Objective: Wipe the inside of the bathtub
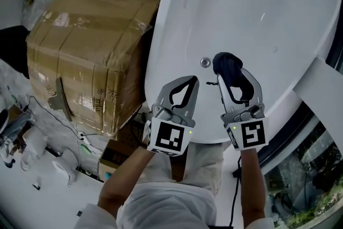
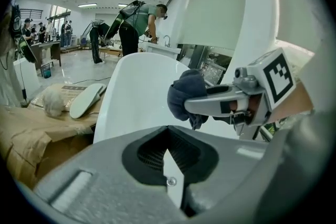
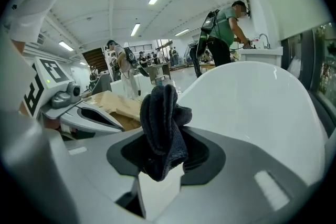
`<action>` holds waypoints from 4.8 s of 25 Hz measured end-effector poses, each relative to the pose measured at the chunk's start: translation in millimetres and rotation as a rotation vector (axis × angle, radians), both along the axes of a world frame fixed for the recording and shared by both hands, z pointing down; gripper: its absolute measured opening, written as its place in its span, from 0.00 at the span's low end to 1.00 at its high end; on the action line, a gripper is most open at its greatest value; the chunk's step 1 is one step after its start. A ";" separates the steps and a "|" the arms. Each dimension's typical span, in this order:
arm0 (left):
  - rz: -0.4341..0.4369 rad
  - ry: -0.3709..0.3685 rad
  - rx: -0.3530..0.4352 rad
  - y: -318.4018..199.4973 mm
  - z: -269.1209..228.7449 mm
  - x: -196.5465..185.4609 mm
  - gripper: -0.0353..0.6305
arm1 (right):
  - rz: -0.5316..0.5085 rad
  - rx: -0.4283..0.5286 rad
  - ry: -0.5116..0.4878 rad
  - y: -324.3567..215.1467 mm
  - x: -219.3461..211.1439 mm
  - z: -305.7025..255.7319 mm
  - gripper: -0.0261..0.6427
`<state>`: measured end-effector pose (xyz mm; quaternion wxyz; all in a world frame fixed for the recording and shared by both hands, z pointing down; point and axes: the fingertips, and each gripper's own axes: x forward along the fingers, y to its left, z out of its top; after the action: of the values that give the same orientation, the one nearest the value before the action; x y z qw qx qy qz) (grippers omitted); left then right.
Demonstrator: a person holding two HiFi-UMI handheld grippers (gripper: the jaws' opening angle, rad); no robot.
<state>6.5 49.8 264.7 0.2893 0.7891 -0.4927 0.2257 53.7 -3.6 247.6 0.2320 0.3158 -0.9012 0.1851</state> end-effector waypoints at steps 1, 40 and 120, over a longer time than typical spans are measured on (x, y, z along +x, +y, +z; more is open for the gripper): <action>-0.004 0.007 -0.005 -1.4 3.6 -0.1 0.05 | 0.010 -0.014 -0.002 -1.6 -0.6 7.3 0.27; -0.092 0.061 -0.070 -30.4 204.9 -10.1 0.05 | 0.176 -0.286 -0.124 -58.5 -27.4 291.8 0.27; -0.207 0.057 -0.140 -18.5 240.6 -25.2 0.05 | -0.033 -0.467 -0.133 -64.7 -105.8 393.1 0.24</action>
<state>-18.8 31.3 505.4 0.3791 0.7181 -0.5461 0.2059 -52.1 -68.3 640.7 0.2416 0.2261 -0.8524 0.4050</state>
